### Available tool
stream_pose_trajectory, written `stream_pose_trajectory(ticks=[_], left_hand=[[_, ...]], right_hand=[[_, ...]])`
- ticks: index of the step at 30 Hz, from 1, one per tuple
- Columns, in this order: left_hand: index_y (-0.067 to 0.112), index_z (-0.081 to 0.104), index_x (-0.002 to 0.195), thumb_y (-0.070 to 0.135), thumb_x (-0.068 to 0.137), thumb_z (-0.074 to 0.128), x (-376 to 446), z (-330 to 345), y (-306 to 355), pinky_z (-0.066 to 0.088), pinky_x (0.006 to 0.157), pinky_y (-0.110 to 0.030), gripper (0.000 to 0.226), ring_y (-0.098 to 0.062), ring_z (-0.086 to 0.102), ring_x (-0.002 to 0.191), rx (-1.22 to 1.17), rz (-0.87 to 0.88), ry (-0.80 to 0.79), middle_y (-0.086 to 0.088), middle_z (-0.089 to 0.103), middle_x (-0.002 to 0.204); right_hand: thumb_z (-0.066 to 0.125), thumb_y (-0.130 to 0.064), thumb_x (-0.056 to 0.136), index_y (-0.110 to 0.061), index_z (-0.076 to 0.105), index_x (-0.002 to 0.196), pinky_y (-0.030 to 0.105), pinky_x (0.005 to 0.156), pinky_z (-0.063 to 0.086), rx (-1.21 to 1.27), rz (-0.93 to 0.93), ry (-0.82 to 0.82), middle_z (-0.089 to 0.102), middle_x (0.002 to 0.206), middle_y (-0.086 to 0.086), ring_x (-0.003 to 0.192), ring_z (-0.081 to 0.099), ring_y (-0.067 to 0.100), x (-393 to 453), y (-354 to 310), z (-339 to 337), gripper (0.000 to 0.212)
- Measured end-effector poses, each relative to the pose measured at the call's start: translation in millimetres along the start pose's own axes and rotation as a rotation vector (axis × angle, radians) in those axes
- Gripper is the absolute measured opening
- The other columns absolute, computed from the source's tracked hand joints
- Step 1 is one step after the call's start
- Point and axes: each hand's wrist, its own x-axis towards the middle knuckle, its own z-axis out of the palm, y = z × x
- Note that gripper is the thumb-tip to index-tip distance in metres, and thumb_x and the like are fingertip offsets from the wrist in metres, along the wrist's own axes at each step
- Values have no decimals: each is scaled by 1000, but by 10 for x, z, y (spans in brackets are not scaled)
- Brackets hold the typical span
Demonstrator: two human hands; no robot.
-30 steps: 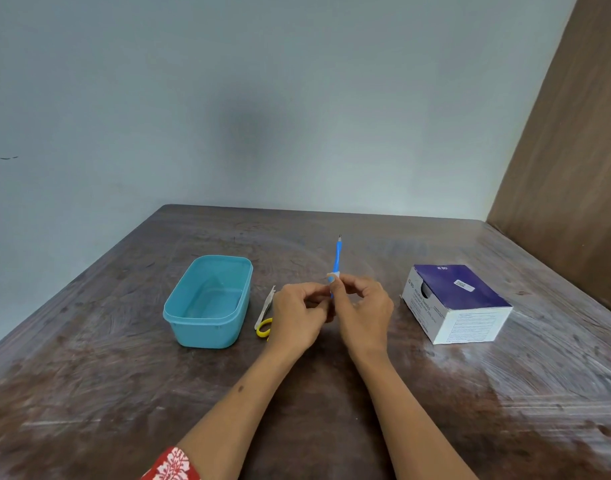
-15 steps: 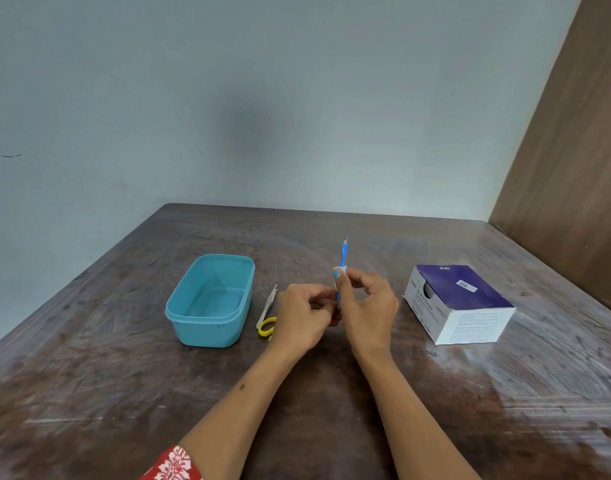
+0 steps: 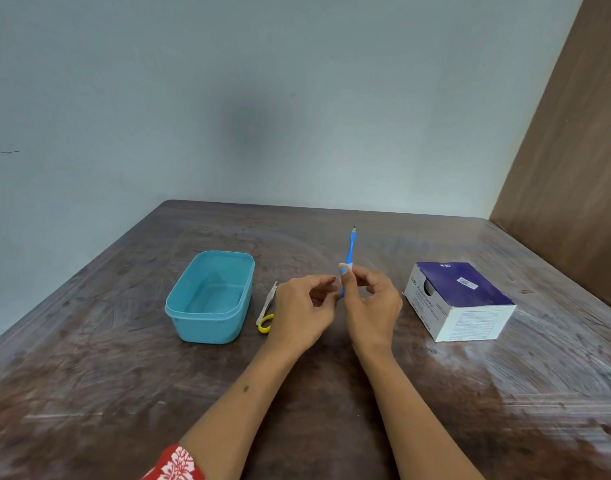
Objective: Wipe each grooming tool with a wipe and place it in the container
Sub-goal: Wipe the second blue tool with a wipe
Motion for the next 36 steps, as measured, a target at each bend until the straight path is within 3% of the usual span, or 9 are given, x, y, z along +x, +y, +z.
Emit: stream_pose_trajectory(ticks=[3,6,11,15,20,25,33,36], left_hand=[[10,66,113,12,83,64,-16,-35,53,49,76,-4,30,5,64,80,1,64,118,2,71,100],[8,65,114,14,83,68,0,-58,98,47,72,-3,32,15,62,78,-101,70,183,5,69,95],[6,69,106,8,83,67,24,-107,117,49,68,-6,23,12,64,76,-164,66,212,6,68,88],[8,70,103,8,84,65,44,-118,80,52,70,-11,20,3,66,79,-131,67,222,2,71,89],[10,70,103,10,86,63,58,-123,65,52,67,-11,18,4,65,79,-137,46,235,5,70,86],[11,70,102,13,86,63,59,-115,34,58,70,-24,18,-5,69,78,-137,21,232,1,73,87],[9,70,104,13,86,63,79,-120,27,59,74,-29,20,-10,70,81,-147,18,255,-5,73,91],[8,69,105,13,86,63,76,-115,15,59,75,-33,21,-11,70,82,-144,14,240,-5,73,91]], right_hand=[[70,-25,82,-24,71,85,5,72,38,-27,-34,-13,65,78,-12,82,59,9,-10,16,-5,3],[70,-26,82,-23,73,85,22,74,44,-84,-117,-60,65,77,-13,80,58,8,-38,7,-1,6],[65,-31,78,-22,73,81,39,73,47,-170,-219,-116,63,72,-10,76,54,9,-76,13,9,12],[70,-27,77,-22,72,80,41,72,47,-214,-249,-154,57,71,-18,74,53,8,-86,21,8,6],[73,-23,78,-22,74,81,45,75,47,-291,-199,-200,67,74,-8,76,55,10,-81,75,9,3],[74,-23,77,-22,74,83,37,73,46,-317,-255,-188,66,74,-7,75,54,10,-84,54,21,5],[71,-25,81,-23,75,85,42,77,47,-380,-178,-252,67,77,-6,80,54,11,-75,50,10,6],[71,-25,80,-22,74,86,34,76,43,-390,-244,-217,64,76,-6,78,54,13,-83,31,24,7]])
